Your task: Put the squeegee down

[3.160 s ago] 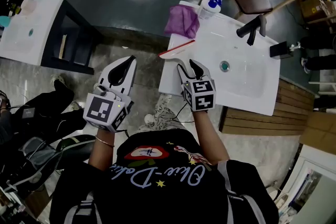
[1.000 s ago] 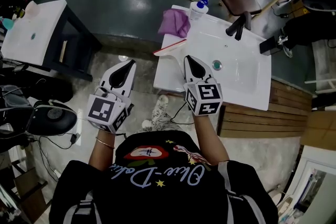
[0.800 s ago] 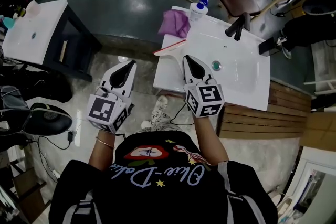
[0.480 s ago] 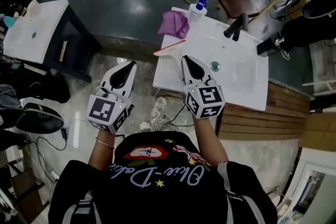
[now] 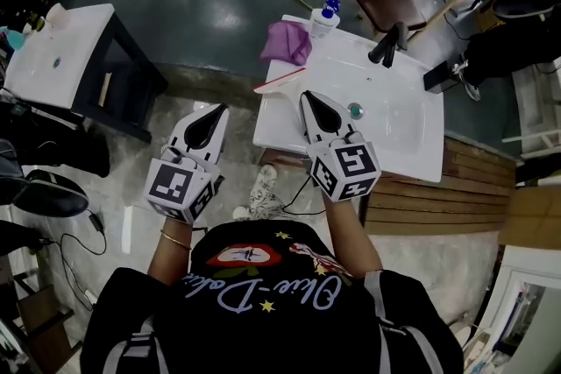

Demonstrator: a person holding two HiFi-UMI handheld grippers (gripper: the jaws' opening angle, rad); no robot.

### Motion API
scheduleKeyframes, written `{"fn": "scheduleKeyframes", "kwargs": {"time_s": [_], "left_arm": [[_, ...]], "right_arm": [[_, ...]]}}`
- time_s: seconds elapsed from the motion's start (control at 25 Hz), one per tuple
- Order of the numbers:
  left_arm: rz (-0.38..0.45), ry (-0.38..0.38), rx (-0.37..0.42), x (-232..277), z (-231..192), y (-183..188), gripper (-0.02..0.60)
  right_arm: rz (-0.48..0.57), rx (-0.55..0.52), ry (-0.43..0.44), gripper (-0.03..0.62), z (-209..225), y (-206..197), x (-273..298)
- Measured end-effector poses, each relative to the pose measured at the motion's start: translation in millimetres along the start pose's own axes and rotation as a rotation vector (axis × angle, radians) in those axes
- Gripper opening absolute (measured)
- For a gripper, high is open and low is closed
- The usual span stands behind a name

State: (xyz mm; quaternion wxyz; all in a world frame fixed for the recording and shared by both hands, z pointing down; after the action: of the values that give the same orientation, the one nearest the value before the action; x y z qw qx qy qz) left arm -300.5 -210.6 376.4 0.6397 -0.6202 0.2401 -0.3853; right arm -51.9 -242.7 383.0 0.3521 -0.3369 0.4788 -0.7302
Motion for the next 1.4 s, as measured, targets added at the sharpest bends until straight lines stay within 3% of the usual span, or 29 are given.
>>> {"fn": "scheduleKeyframes", "kwargs": {"time_s": [1.4], "left_arm": [[0.020,-0.017,0.011,6,10,7,-0.003]], "right_arm": [[0.044,-0.022,0.110,0.012,-19,30,-16]]}}
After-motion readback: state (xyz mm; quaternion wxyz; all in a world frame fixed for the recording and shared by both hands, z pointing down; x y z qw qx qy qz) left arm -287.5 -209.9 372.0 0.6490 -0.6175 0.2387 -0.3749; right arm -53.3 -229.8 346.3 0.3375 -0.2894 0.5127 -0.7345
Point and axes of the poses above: the fingertips, and each gripper's own axes: x forward along the fingers, z to its right, y out of its top, the point moved 10 cm from there along -x, backward along the fingers, and after that the axes turned 13 degrees about x, right-handed, at the moved point
